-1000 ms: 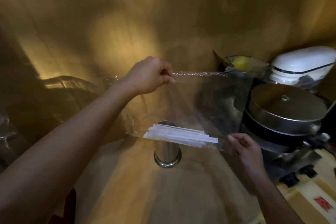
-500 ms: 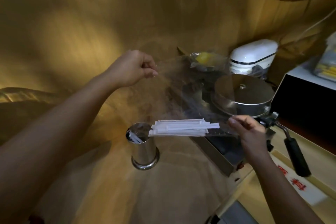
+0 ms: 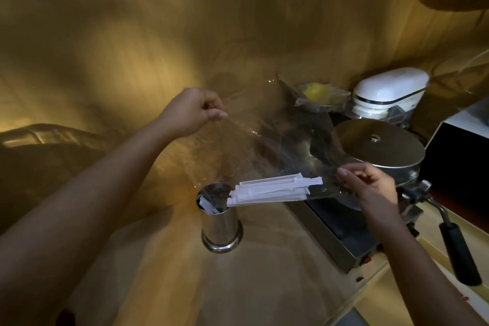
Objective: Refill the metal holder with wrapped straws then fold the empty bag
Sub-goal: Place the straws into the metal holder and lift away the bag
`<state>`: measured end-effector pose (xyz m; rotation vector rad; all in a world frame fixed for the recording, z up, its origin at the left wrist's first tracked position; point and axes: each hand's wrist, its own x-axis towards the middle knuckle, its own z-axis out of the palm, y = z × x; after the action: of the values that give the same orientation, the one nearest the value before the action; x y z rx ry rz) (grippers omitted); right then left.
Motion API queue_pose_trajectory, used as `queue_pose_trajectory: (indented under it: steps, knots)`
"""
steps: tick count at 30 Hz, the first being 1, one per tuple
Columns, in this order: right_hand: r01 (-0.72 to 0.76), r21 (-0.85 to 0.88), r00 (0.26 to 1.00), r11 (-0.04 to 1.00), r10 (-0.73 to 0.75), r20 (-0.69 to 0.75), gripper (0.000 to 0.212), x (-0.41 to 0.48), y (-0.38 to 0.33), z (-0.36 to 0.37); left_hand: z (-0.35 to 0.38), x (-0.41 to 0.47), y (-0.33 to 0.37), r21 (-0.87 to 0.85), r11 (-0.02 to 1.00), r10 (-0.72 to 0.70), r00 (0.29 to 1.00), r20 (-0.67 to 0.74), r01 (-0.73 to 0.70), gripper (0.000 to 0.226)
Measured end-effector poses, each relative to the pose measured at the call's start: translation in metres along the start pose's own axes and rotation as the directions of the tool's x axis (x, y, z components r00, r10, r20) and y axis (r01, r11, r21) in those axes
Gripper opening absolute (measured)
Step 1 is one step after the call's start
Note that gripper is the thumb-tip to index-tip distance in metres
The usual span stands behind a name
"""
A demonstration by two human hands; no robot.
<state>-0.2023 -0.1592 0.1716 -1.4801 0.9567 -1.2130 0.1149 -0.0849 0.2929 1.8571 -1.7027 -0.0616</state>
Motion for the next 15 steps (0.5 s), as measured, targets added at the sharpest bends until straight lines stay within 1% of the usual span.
queue_pose_trajectory:
  steps: [3,5,8,12,15]
  knots:
    - [0.059,-0.09,0.997,0.994,-0.055,0.048,0.003,0.01,-0.01,0.006,-0.004,-0.003,-0.012,-0.05,0.998,-0.035,0.999,-0.03,0.034,0.013]
    - [0.113,-0.135,0.991,0.984,-0.102,0.085,0.01,0.017,-0.015,0.011,-0.006,-0.006,-0.021,-0.076,0.995,-0.068,0.996,-0.051,0.064,0.006]
    - [0.183,-0.178,0.977,0.967,-0.158,0.144,0.015,0.024,-0.019,0.017,-0.007,-0.01,-0.033,-0.097,0.988,-0.128,0.99,-0.056,0.122,0.009]
    - [0.232,-0.117,0.96,0.966,-0.208,0.187,0.021,0.031,-0.021,0.03,-0.007,-0.021,-0.05,-0.129,0.971,-0.21,0.976,-0.05,0.202,0.008]
    - [0.246,-0.091,0.95,0.965,-0.221,0.22,0.02,0.032,-0.021,0.04,-0.006,-0.029,-0.062,-0.174,0.955,-0.252,0.966,-0.057,0.239,0.009]
